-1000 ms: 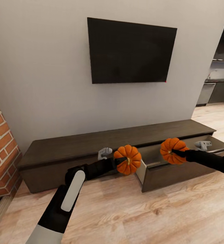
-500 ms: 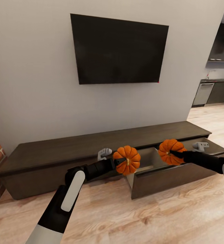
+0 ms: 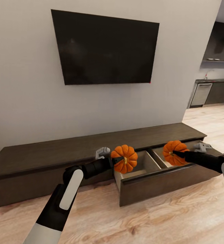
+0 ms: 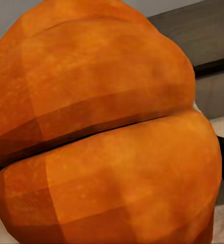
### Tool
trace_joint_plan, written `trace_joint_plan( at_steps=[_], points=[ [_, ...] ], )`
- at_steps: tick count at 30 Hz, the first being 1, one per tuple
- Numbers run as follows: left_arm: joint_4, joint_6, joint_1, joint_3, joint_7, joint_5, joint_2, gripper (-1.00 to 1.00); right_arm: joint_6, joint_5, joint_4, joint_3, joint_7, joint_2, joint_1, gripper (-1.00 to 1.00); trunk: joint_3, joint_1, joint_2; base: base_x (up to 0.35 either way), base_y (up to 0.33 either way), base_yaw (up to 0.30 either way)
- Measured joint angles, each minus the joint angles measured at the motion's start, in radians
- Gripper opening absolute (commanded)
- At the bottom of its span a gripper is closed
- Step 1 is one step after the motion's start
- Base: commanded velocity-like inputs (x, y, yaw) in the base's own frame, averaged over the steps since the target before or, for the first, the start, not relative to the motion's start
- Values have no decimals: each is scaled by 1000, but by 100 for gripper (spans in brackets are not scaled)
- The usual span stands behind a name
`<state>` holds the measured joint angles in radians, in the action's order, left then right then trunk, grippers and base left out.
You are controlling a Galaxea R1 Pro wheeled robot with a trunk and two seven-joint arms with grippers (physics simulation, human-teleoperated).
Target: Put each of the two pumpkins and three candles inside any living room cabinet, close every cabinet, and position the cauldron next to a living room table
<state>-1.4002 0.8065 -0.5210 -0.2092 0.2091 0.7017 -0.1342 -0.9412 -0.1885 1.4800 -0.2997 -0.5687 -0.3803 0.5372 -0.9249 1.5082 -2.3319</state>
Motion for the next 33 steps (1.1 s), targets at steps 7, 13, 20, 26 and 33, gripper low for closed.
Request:
trace_joint_plan(
  at_steps=[7, 13, 20, 26, 33],
  points=[
    [17, 0, 2, 0, -7, -5, 1, -100, -11, 7, -52, -1, -20, -7, 1, -100, 0, 0, 0, 141, -322, 0],
    [27, 3, 2, -3, -6, 2, 1, -100, 44, 3, -192, 2, -179, -13, 16, -100, 0, 0, 0, 140, -322, 0],
    [41, 3, 1, -2, -6, 3, 1, -100, 93, 9, -244, 4, -218, -15, 20, -100, 0, 0, 0, 139, -322, 0],
    [62, 4, 0, -1, -6, 4, 1, -100, 98, 10, -252, 4, -219, -10, 20, -100, 0, 0, 0, 137, -323, 0],
    [99, 4, -4, -2, -12, 1, -1, -100, 85, 9, -244, 3, -213, -10, 21, -100, 0, 0, 0, 134, -323, 0]
  ],
)
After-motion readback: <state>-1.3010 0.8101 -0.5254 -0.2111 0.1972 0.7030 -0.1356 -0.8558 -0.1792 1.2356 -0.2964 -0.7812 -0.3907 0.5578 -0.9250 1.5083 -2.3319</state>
